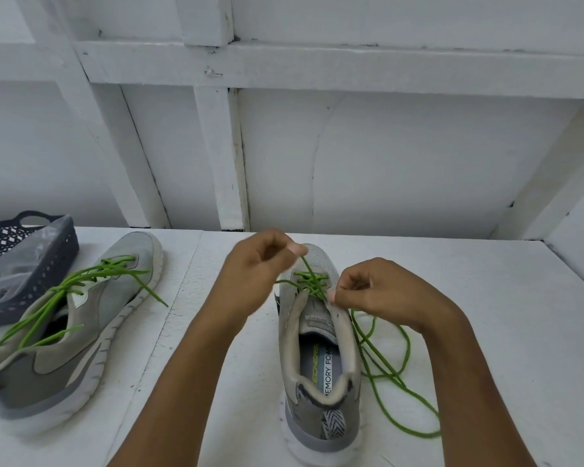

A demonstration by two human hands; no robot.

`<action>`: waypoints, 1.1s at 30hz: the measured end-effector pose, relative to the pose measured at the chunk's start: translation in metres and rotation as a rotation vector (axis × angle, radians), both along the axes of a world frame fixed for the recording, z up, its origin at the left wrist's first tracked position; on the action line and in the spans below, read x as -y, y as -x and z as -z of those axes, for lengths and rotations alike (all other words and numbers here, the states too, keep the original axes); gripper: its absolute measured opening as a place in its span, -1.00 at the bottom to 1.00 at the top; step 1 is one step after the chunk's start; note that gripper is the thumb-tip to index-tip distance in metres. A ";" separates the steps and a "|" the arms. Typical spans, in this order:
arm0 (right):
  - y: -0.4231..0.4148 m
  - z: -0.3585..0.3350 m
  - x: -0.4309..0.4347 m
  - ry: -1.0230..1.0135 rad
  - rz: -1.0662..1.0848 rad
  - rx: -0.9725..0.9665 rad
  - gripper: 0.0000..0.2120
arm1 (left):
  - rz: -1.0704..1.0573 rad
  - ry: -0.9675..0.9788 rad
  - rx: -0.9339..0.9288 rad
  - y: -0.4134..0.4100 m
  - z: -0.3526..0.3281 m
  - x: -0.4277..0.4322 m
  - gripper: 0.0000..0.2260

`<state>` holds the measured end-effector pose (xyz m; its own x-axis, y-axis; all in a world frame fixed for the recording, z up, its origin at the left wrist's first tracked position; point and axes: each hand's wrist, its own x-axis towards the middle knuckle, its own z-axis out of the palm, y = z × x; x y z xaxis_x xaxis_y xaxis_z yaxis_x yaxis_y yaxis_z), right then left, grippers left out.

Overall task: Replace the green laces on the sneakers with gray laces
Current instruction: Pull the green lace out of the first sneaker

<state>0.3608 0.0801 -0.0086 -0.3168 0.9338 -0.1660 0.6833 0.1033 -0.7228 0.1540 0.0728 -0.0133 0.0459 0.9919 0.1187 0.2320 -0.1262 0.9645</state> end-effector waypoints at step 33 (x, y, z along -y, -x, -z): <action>0.001 0.001 0.000 0.013 0.016 -0.041 -0.93 | 0.118 -0.073 -0.334 -0.005 -0.003 0.005 -0.87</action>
